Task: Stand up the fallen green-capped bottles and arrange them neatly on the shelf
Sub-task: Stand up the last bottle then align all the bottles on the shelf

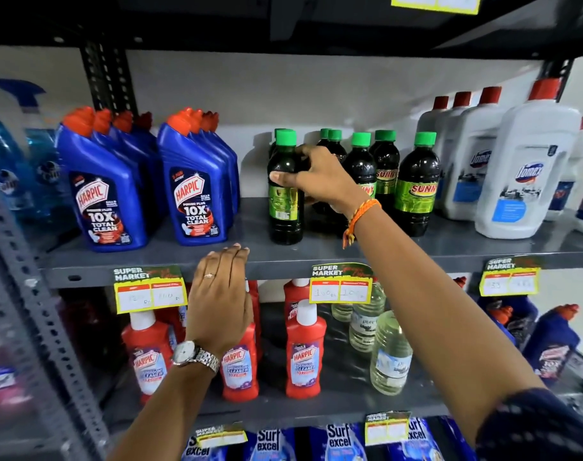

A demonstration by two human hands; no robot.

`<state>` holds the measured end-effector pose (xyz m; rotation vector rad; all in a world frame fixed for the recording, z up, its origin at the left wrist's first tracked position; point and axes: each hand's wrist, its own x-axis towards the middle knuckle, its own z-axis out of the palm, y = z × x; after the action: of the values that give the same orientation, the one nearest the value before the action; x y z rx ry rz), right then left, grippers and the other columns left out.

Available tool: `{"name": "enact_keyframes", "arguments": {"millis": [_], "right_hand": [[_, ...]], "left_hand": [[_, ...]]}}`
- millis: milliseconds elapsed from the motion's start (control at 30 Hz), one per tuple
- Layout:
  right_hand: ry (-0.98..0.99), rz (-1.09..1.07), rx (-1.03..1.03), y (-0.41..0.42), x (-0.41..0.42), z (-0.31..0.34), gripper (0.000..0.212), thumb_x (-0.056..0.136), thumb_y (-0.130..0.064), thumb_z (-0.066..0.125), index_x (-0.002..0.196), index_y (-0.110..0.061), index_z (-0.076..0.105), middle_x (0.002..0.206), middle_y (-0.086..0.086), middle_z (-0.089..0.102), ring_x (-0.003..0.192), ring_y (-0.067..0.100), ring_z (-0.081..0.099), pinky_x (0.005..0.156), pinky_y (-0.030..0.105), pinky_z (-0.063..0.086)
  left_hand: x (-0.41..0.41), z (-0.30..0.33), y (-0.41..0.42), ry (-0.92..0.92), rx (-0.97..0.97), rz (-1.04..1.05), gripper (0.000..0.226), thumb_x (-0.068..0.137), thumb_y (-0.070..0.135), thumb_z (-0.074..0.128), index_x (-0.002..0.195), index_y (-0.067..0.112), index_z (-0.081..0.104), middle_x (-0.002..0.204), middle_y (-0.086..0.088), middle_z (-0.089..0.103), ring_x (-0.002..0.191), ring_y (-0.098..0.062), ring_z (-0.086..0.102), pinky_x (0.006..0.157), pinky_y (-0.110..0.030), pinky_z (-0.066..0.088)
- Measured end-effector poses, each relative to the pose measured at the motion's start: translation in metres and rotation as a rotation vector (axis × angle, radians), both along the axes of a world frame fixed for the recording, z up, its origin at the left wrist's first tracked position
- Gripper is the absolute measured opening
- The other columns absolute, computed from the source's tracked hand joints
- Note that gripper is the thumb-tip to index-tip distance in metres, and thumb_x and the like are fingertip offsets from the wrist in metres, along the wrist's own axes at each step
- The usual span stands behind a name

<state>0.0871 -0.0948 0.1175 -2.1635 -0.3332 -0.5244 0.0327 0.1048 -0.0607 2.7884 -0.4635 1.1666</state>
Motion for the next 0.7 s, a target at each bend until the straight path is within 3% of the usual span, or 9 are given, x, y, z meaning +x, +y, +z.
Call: {"name": "enact_keyframes", "arguments": {"millis": [100,200,333,433,500,633,700], "right_hand": [[0.040,-0.017,0.061,0.004,0.006,-0.004,0.058,0.075,-0.040,0.083,0.124,-0.016,0.062,0.112,0.004,0.074,0.103,0.022,0.071,0.091,0.048,0.059],[0.059,-0.054,0.040,0.008,0.006,0.000,0.062,0.076,-0.051,0.079,0.124,-0.014,0.063,0.115,0.005,0.072,0.106,0.024,0.068,0.091,0.042,0.058],[-0.058,-0.208,-0.079,0.017,0.001,0.008,0.071,0.069,-0.078,0.066,0.100,-0.015,0.059,0.094,0.003,0.070,0.090,0.023,0.066,0.071,0.034,0.052],[-0.169,-0.348,-0.240,0.022,0.003,0.011,0.084,0.062,-0.085,0.064,0.100,-0.012,0.057,0.091,0.005,0.067,0.082,0.024,0.064,0.061,0.031,0.047],[-0.173,-0.362,-0.295,0.021,0.005,0.015,0.083,0.061,-0.078,0.072,0.106,-0.010,0.057,0.097,0.007,0.066,0.086,0.025,0.062,0.066,0.032,0.047],[-0.001,-0.146,-0.071,0.014,0.005,0.024,0.033,0.066,-0.033,0.083,0.085,-0.014,0.064,0.083,0.001,0.068,0.079,0.018,0.066,0.058,0.021,0.046],[0.049,-0.082,-0.003,0.012,0.005,0.028,0.027,0.065,-0.027,0.084,0.081,-0.013,0.067,0.083,0.003,0.071,0.081,0.019,0.070,0.058,0.022,0.047]], "left_hand": [[-0.001,0.001,0.001,0.001,0.006,-0.007,0.065,0.080,0.018,0.050,0.143,0.006,0.045,0.140,-0.014,0.054,0.128,-0.033,0.049,0.118,-0.045,0.028],[-0.002,0.001,0.003,-0.003,0.019,-0.012,0.065,0.080,0.019,0.050,0.143,0.006,0.044,0.141,-0.014,0.054,0.129,-0.033,0.049,0.118,-0.045,0.029],[-0.003,0.001,0.002,-0.015,0.016,-0.005,0.062,0.081,0.021,0.045,0.141,0.006,0.047,0.139,-0.013,0.056,0.127,-0.032,0.051,0.117,-0.045,0.031],[-0.003,0.000,0.001,-0.016,-0.002,-0.001,0.060,0.082,0.022,0.042,0.141,0.007,0.047,0.138,-0.013,0.057,0.126,-0.031,0.051,0.118,-0.043,0.030],[-0.003,0.000,0.002,-0.013,-0.001,0.000,0.061,0.083,0.022,0.041,0.141,0.007,0.047,0.138,-0.012,0.056,0.127,-0.030,0.051,0.118,-0.043,0.030],[-0.003,0.001,-0.001,-0.005,-0.011,0.000,0.061,0.081,0.020,0.042,0.140,0.007,0.047,0.139,-0.013,0.056,0.127,-0.030,0.050,0.119,-0.043,0.028],[-0.004,0.001,-0.002,0.003,-0.021,0.004,0.060,0.081,0.019,0.044,0.140,0.006,0.047,0.139,-0.013,0.056,0.128,-0.030,0.050,0.119,-0.042,0.027]]}}
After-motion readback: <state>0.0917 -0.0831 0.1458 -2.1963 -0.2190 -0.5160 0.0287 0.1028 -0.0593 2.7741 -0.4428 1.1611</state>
